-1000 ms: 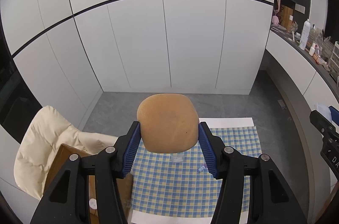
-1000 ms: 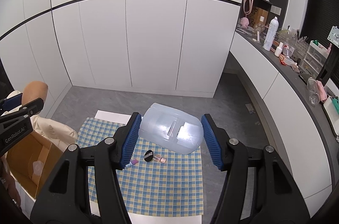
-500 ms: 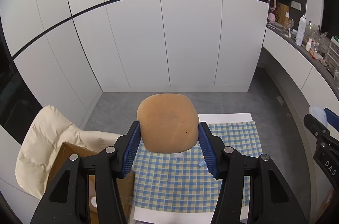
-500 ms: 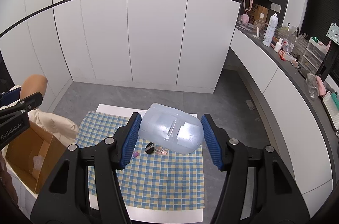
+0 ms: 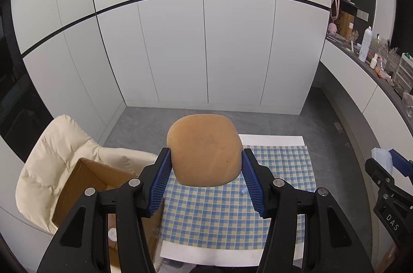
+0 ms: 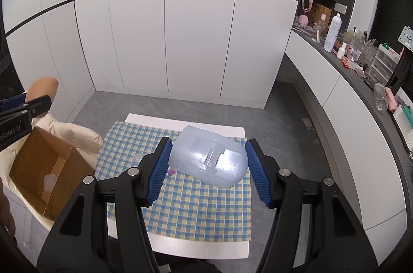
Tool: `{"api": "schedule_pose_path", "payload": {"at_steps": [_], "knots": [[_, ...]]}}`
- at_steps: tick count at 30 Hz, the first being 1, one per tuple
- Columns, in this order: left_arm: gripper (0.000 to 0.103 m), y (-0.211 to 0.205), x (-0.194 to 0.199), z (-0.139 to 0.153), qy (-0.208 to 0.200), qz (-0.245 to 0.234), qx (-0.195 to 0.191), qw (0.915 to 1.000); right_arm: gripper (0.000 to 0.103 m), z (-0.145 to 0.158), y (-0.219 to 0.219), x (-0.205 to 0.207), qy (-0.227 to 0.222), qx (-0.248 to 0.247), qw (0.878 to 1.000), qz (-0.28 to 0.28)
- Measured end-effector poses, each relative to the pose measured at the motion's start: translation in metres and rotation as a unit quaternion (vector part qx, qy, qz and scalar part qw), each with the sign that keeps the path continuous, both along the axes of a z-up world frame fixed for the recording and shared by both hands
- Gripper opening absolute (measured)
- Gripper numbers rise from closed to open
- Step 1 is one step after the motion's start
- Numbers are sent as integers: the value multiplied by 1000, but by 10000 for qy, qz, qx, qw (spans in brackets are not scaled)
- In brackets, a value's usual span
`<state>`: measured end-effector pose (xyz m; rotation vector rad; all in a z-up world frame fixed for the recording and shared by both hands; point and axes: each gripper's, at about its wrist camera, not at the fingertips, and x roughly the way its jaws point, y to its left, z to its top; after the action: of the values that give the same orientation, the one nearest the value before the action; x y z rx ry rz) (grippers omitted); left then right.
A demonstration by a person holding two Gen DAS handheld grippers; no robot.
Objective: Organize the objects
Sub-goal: 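Carry the beige sponge and grey case toward the cardboard box with both grippers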
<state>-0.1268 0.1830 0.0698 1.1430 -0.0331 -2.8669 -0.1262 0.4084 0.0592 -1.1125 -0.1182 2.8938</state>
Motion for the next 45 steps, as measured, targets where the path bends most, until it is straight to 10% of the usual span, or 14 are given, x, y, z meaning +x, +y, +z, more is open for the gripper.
{"api": "schedule_pose_path", "payload": {"at_steps": [45], "knots": [[55, -16, 163, -63, -163, -294, -114, 9994, 61, -54, -18, 167, -300, -183, 9974, 637]]}}
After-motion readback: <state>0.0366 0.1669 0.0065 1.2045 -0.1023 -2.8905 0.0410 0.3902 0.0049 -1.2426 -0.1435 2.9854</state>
